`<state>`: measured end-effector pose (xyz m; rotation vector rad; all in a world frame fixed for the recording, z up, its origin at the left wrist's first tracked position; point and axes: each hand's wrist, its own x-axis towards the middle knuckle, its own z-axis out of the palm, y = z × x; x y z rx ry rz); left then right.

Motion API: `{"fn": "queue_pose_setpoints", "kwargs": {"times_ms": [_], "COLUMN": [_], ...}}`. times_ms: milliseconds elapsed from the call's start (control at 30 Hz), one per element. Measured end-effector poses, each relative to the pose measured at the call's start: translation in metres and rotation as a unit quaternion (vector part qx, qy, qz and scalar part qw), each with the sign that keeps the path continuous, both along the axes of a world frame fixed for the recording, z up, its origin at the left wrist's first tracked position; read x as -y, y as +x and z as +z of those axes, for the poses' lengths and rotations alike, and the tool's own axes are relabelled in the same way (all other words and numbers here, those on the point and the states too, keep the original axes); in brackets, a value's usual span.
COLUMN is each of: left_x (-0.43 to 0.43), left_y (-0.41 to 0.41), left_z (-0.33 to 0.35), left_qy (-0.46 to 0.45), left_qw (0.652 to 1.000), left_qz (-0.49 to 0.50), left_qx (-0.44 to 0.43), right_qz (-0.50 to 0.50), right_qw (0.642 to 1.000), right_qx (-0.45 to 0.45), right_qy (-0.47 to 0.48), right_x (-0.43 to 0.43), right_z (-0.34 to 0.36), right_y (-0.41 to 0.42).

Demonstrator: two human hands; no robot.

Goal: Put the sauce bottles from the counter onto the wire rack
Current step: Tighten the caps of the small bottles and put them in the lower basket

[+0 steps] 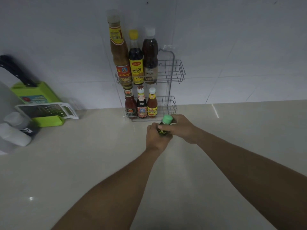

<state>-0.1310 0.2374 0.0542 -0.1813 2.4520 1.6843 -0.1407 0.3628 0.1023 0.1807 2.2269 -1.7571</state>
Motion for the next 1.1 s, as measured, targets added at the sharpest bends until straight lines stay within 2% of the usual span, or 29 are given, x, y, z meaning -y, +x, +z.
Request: {"fn": "queue_pose_setpoints", "kwargs": {"times_ms": [67,167,233,333,533,633,867,1100], "left_x": [0.001,0.005,0.011,0.024,0.054,0.064,0.070,0.072], "left_y": [-0.006,-0.019,-0.030,-0.050,-0.082,-0.093,-0.098,-0.101], "left_z": [-0.006,-0.015,-0.019,-0.024,-0.031,-0.034,-0.043,-0.048], "left_qy": [0.032,0.030,0.016,-0.027,-0.056,-0.060,-0.042,-0.053], "left_qw": [0.999,0.997,0.996,0.998,0.994,0.992,0.994,0.995], "left_qz": [-0.022,-0.055,-0.035,0.014,0.085,0.102,0.093,0.082], "left_qx": [0.024,0.053,0.075,0.057,0.045,0.035,0.039,0.033], "right_qz": [-0.012,-0.055,-0.090,-0.120,-0.122,-0.113,-0.068,-0.032], "right_qw": [1.000,0.997,0.989,0.969,0.943,0.948,0.965,0.974], "right_qx": [-0.008,-0.048,-0.094,-0.155,-0.238,-0.219,-0.110,-0.066], "right_qy": [-0.013,0.007,0.070,0.150,0.200,0.201,0.226,0.216], "right_x": [-0.002,-0.004,-0.005,-0.009,-0.007,-0.006,-0.007,-0.013], "right_z": [-0.003,-0.004,-0.002,0.000,-0.015,-0.025,-0.049,-0.061], "right_y": [-0.007,-0.025,-0.042,-0.069,-0.105,-0.119,-0.145,-0.147]}}
